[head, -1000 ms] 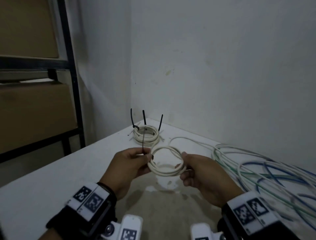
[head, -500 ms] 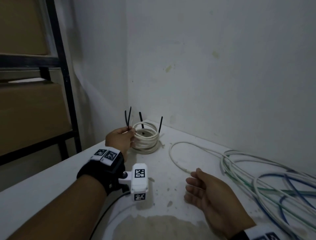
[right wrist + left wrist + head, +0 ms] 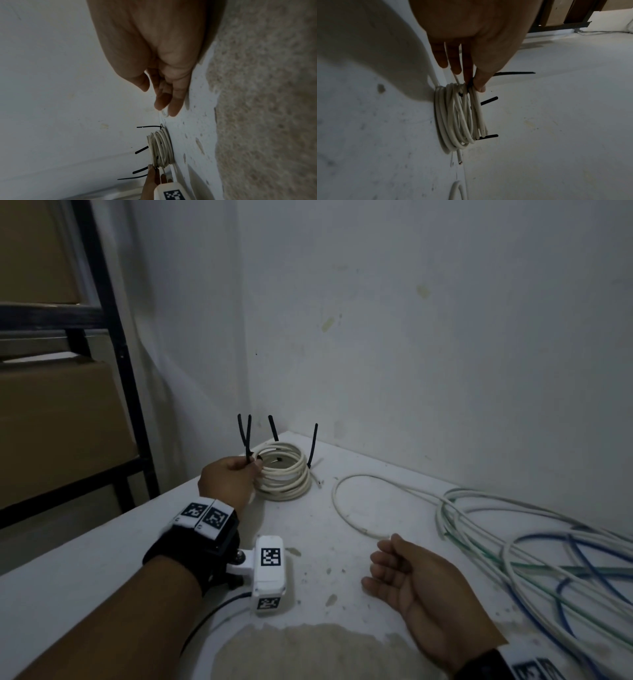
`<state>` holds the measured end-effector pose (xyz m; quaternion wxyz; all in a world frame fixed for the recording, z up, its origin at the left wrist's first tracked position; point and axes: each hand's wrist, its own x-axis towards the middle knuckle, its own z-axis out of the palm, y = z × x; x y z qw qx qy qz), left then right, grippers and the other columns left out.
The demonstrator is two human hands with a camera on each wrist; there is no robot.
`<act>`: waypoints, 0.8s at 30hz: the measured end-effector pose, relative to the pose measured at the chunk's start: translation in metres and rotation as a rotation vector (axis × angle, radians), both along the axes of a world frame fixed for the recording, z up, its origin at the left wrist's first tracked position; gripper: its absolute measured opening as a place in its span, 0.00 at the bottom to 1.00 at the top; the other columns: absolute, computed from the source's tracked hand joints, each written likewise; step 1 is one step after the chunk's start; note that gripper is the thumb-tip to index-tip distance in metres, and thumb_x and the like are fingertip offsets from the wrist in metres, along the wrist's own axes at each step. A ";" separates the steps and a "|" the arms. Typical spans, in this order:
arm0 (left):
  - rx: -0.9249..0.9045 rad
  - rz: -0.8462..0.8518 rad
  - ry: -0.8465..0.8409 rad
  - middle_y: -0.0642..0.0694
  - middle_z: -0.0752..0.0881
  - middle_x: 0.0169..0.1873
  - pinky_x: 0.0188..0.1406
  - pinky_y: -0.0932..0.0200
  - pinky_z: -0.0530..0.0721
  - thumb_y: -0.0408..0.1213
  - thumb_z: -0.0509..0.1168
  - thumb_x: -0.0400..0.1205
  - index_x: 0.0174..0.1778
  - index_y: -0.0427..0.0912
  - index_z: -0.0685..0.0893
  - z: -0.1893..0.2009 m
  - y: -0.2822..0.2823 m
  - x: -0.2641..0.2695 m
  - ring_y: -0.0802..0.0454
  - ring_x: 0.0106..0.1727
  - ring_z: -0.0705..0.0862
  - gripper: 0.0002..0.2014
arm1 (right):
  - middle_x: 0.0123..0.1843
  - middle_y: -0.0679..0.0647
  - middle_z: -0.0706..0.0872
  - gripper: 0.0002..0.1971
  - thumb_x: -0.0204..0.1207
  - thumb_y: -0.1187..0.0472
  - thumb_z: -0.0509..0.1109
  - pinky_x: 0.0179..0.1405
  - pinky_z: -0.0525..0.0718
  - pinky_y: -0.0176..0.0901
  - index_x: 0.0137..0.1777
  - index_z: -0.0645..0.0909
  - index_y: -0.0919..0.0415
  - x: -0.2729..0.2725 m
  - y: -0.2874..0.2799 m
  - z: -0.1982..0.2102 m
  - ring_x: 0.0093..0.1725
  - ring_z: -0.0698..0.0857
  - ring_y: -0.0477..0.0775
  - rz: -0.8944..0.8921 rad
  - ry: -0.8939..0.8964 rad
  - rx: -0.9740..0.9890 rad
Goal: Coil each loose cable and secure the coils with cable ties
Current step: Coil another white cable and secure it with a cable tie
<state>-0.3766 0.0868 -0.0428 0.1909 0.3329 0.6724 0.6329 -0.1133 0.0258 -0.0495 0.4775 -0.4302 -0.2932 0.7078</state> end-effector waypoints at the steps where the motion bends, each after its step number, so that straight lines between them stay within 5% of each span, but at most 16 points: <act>1: -0.005 0.002 0.015 0.47 0.89 0.39 0.54 0.60 0.79 0.40 0.75 0.75 0.45 0.43 0.91 0.001 -0.002 -0.001 0.51 0.46 0.85 0.06 | 0.31 0.62 0.81 0.12 0.83 0.61 0.62 0.24 0.85 0.47 0.47 0.79 0.72 0.000 0.000 0.000 0.26 0.80 0.55 0.002 -0.002 0.004; 9: -0.051 -0.045 0.058 0.44 0.90 0.41 0.57 0.47 0.84 0.39 0.76 0.75 0.41 0.46 0.89 0.002 -0.005 -0.009 0.46 0.45 0.85 0.03 | 0.33 0.63 0.80 0.12 0.83 0.61 0.62 0.22 0.85 0.45 0.47 0.78 0.72 0.000 -0.001 0.000 0.27 0.79 0.56 -0.006 0.001 0.012; 15: -0.058 -0.078 0.045 0.44 0.89 0.40 0.53 0.51 0.83 0.35 0.78 0.72 0.41 0.44 0.89 0.002 -0.008 -0.009 0.49 0.42 0.84 0.05 | 0.33 0.63 0.80 0.11 0.83 0.61 0.62 0.22 0.84 0.45 0.47 0.78 0.71 0.000 -0.001 0.000 0.26 0.79 0.56 -0.011 -0.013 0.011; 17: -0.053 -0.100 0.039 0.45 0.88 0.42 0.47 0.56 0.81 0.34 0.79 0.70 0.48 0.41 0.88 0.006 -0.013 -0.006 0.50 0.41 0.83 0.12 | 0.32 0.63 0.80 0.11 0.83 0.61 0.62 0.21 0.84 0.45 0.47 0.78 0.71 0.000 0.000 -0.001 0.26 0.79 0.56 -0.014 -0.005 0.007; 21: -0.034 -0.074 0.065 0.46 0.79 0.53 0.52 0.54 0.78 0.36 0.80 0.69 0.66 0.43 0.73 0.017 -0.029 0.002 0.49 0.52 0.79 0.32 | 0.32 0.62 0.80 0.11 0.83 0.61 0.62 0.22 0.85 0.45 0.46 0.78 0.71 0.001 -0.001 0.000 0.26 0.79 0.56 -0.019 0.022 -0.001; 24: -0.080 -0.063 0.069 0.45 0.75 0.55 0.49 0.55 0.75 0.35 0.78 0.71 0.69 0.43 0.69 0.025 -0.050 0.012 0.49 0.50 0.77 0.34 | 0.31 0.61 0.81 0.11 0.83 0.62 0.62 0.23 0.85 0.45 0.46 0.78 0.71 0.003 -0.004 0.001 0.26 0.80 0.55 -0.030 0.042 -0.013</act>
